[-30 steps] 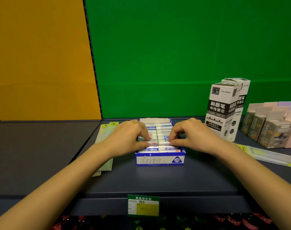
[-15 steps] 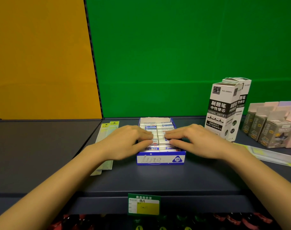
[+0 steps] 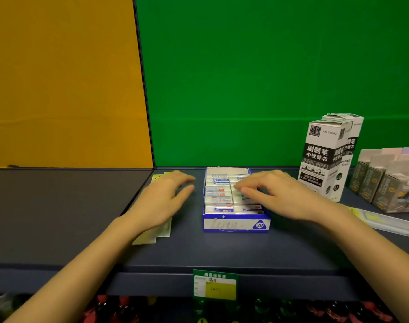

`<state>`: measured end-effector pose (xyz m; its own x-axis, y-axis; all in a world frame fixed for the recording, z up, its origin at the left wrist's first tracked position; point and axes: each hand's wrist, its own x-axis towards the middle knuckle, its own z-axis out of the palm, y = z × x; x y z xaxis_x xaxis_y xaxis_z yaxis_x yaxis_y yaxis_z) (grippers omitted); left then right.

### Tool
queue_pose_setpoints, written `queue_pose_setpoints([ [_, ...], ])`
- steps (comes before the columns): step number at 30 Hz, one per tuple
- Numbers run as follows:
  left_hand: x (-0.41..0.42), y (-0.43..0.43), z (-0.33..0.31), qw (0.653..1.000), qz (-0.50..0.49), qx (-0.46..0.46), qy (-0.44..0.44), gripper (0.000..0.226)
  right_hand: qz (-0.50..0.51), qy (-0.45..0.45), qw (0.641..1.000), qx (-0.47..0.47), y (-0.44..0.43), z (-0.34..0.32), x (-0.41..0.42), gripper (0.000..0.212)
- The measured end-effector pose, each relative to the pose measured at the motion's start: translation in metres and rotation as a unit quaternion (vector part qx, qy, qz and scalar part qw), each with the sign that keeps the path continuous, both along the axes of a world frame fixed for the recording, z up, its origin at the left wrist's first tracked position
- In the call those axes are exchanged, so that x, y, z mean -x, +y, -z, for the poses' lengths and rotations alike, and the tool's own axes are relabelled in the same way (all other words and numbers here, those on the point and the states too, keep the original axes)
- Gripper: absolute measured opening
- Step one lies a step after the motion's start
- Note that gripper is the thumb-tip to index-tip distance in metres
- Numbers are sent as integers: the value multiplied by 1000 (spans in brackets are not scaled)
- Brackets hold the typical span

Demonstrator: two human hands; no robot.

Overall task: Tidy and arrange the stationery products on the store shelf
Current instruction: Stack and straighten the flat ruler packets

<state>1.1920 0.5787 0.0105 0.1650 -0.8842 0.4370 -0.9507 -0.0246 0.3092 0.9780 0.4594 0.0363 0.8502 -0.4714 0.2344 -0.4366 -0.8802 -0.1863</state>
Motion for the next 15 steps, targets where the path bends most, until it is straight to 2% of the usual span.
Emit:
queue_pose_setpoints([
  [2,-17,5,1,994,-108,28,1,25,-3,-50,999,-19,9,-7,-15,30],
  [5,-38,10,6,976,-204,-77,-21,32,-20,-67,997,-29,28,-17,-46,27],
  [8,-46,13,18,959,-211,-177,-62,40,-23,-46,998,-29,43,-20,-81,27],
  [11,-47,16,25,957,-208,-174,-99,43,-3,-5,1000,-16,58,-15,-116,27],
  [15,-47,24,30,955,-202,-184,-120,45,62,112,992,20,76,3,-152,45],
])
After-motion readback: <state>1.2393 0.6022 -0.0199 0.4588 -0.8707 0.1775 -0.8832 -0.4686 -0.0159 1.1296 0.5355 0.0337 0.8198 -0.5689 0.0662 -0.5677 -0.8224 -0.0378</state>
